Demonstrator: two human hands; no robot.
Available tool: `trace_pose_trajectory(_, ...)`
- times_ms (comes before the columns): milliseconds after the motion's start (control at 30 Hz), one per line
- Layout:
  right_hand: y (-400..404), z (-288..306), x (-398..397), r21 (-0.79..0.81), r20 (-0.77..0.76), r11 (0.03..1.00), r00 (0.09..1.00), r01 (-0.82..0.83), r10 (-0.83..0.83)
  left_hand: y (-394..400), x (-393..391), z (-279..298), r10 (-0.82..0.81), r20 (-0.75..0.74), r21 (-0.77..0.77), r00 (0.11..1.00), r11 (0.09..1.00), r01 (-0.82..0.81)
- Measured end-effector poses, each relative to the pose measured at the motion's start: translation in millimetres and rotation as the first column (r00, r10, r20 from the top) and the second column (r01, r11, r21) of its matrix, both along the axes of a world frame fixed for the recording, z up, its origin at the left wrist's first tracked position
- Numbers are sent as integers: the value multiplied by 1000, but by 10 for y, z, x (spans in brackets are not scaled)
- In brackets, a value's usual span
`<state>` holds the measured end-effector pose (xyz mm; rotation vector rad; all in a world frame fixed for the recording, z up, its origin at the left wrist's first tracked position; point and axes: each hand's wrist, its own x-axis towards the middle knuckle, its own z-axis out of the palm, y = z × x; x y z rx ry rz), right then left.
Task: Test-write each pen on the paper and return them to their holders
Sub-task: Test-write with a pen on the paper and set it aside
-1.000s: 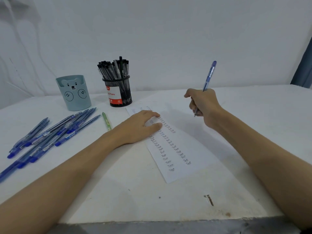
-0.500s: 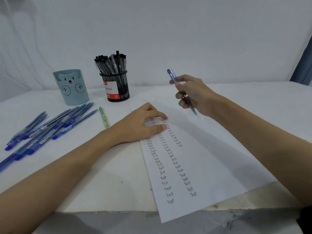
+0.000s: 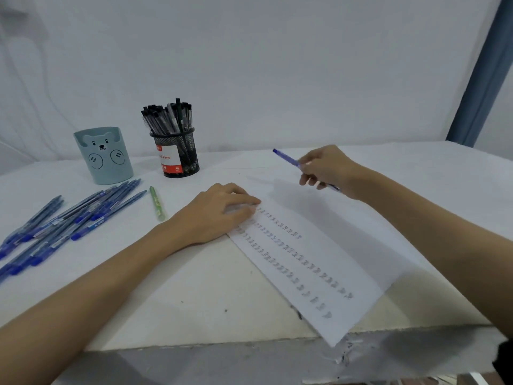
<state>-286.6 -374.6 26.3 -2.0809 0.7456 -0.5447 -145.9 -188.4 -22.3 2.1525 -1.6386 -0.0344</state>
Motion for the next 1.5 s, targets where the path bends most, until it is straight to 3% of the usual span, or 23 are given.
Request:
trace_pose_trajectory(167, -406, -47, -338, -352, -91, 912, 962, 212, -259, 8, 20, -25, -22, 42, -9, 999, 1000, 23)
trace_pose_trajectory(667, -540, -197, -424, -458, -153, 851, 921, 256, -359, 24, 28, -25, -63, -38, -41, 997, 997, 61)
trace_pose_trajectory(833, -89, 123, -117, -473, 0, 871, 988, 134, -152, 350, 44, 146, 0, -32, -154, 1000, 988, -5)
trace_pose_trajectory(1000, 833, 311, 469, -485, -34, 846, 972, -221, 234, 1138, 172, 160, 150, -7, -227, 989, 962, -148)
trace_pose_trajectory(1133, 1496, 188, 944, -536, -145, 728, 896, -428, 420, 1700, 284, 60, 275, 26, -187, 961, 946, -265)
trace_pose_trajectory(1233, 1719, 15, 1198, -617, -344, 611, 868, -496, 358, 1809, 283, -16, 285, -3, -173, 958, 944, -282)
trace_pose_trajectory(1333, 1735, -152, 1332, -766, -510, 343, 838, -544, 192, 1817, 275, -84, 291, -26, -184, 956, 939, -291)
trace_pose_trajectory(1500, 1718, -157, 1307, -837, -545, -19, 830, -547, 122, 1806, 287, -71, 303, -15, -194, 953, 934, -300)
